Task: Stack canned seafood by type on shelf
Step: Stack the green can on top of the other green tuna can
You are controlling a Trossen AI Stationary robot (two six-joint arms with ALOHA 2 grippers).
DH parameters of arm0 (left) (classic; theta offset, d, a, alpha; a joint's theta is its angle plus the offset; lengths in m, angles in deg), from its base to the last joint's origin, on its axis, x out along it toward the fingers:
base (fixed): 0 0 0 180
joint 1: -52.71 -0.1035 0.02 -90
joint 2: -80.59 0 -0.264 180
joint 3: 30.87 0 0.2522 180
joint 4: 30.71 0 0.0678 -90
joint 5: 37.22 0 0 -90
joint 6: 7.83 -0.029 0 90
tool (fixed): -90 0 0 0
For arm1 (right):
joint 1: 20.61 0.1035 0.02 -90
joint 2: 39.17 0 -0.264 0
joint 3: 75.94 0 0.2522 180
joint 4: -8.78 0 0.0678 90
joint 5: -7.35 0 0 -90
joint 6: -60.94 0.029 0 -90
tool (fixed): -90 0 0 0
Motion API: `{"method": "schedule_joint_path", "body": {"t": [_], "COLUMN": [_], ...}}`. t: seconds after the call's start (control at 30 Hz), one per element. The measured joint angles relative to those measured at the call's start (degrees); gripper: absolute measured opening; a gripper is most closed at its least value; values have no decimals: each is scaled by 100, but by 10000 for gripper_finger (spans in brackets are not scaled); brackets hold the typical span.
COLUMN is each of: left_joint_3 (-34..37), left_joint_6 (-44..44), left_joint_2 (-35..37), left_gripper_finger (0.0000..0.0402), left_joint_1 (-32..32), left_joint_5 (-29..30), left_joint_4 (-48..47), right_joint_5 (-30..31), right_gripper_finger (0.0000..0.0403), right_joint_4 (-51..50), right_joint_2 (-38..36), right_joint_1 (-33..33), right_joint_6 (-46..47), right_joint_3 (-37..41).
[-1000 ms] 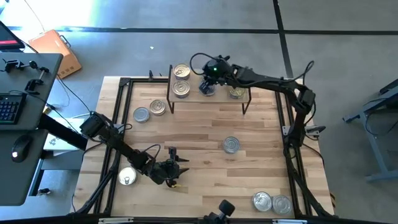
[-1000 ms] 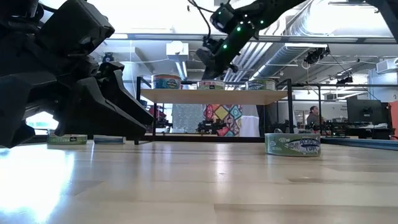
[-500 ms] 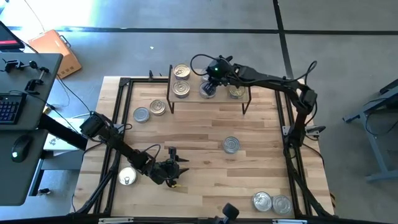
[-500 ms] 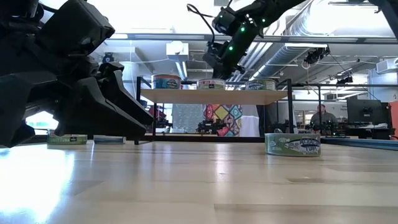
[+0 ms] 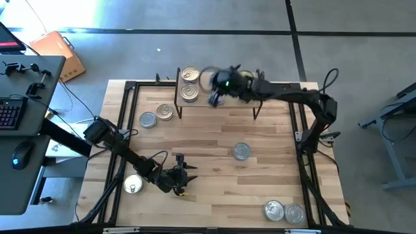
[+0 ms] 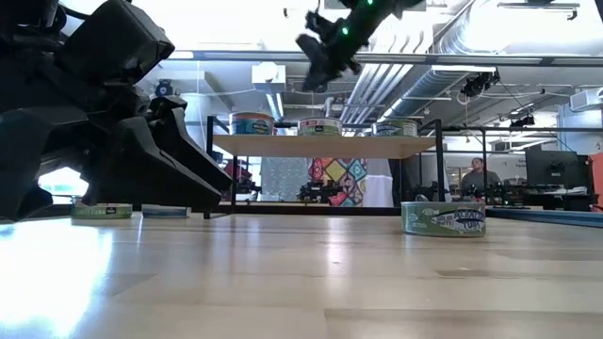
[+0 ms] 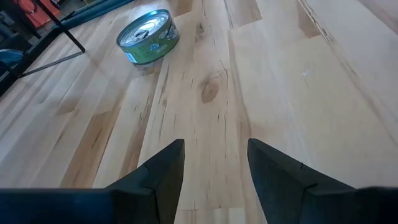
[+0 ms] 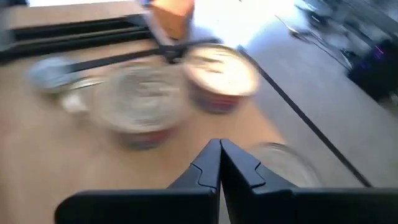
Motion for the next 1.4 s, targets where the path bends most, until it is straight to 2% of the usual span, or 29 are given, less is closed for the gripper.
{"method": "schedule_joint_path", "body": {"t": [0.17, 0.4, 0.63, 0.73, 0.8, 0.93, 1.13, 1.3, 1.4], "left_joint_3": [0, 0, 0, 0, 0, 0, 0, 0, 0], "left_joint_6": [176, 216, 207, 168, 171, 392, 721, 724, 707], "left_joint_2": [0, 0, 0, 0, 0, 0, 0, 0, 0], "left_gripper_finger": [167, 167, 167, 167, 167, 167, 167, 167, 167], "left_joint_1": [178, 449, 404, 333, 266, 68, -289, -420, -428], "left_joint_5": [142, 680, 689, 625, 545, 193, -547, -833, -862], "left_joint_4": [27, 27, 27, 27, 27, 35, 62, 184, 244], "right_joint_5": [-5, 1350, 2250, 2653, 2681, 2170, 1062, -722, -1599], "right_gripper_finger": [0, 0, 0, 0, 0, 0, 31, 92, 120], "right_joint_4": [-266, -803, -196, -363, -451, -620, -2296, -3844, -3995], "right_joint_2": [56, 79, 107, 107, 107, 98, 11, 11, 13], "right_joint_1": [1334, 3342, 5057, 5604, 5882, 6156, 5991, 5932, 6131], "right_joint_6": [-175, 318, 1870, 2641, 3200, 4242, 6009, 7927, 8675], "right_joint_3": [2, 95, 1160, 1285, 1285, 1277, 998, 998, 1162]}}
